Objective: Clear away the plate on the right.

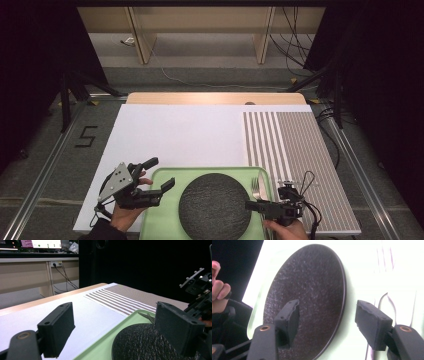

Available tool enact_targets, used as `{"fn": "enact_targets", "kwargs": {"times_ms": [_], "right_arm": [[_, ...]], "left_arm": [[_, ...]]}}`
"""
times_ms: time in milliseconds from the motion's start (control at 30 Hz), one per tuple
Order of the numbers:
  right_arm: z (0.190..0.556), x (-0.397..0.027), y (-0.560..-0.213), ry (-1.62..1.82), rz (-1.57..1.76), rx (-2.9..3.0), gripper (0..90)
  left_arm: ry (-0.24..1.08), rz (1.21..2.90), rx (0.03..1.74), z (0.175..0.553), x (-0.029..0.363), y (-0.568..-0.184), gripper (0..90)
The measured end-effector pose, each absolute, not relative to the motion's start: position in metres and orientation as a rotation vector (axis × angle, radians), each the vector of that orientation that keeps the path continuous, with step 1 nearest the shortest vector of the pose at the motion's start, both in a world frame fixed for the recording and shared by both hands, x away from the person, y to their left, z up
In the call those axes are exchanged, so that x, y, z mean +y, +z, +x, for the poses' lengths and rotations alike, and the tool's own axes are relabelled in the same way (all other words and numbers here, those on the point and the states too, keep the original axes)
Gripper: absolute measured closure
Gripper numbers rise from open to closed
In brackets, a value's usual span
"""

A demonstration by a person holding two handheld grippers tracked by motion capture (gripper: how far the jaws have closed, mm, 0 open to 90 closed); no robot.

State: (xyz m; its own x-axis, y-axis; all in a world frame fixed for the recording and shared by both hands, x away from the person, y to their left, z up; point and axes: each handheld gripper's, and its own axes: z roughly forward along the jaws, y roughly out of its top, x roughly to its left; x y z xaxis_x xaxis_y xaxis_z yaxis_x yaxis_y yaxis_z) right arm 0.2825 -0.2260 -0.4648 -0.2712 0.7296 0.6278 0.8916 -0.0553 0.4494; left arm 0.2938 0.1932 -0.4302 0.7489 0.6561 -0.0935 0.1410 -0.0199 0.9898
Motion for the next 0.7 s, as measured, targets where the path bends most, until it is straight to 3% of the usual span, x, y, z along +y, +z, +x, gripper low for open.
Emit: {"fn": "enact_targets", "kwargs": {"times_ms": [700], "right_arm": [[0.277,-0.212,-0.443,-1.406,-1.652,-2.468,29.7]], "left_arm": [[0.456,1.569,0.662,0.294,0.193,-0.431,15.6]]}}
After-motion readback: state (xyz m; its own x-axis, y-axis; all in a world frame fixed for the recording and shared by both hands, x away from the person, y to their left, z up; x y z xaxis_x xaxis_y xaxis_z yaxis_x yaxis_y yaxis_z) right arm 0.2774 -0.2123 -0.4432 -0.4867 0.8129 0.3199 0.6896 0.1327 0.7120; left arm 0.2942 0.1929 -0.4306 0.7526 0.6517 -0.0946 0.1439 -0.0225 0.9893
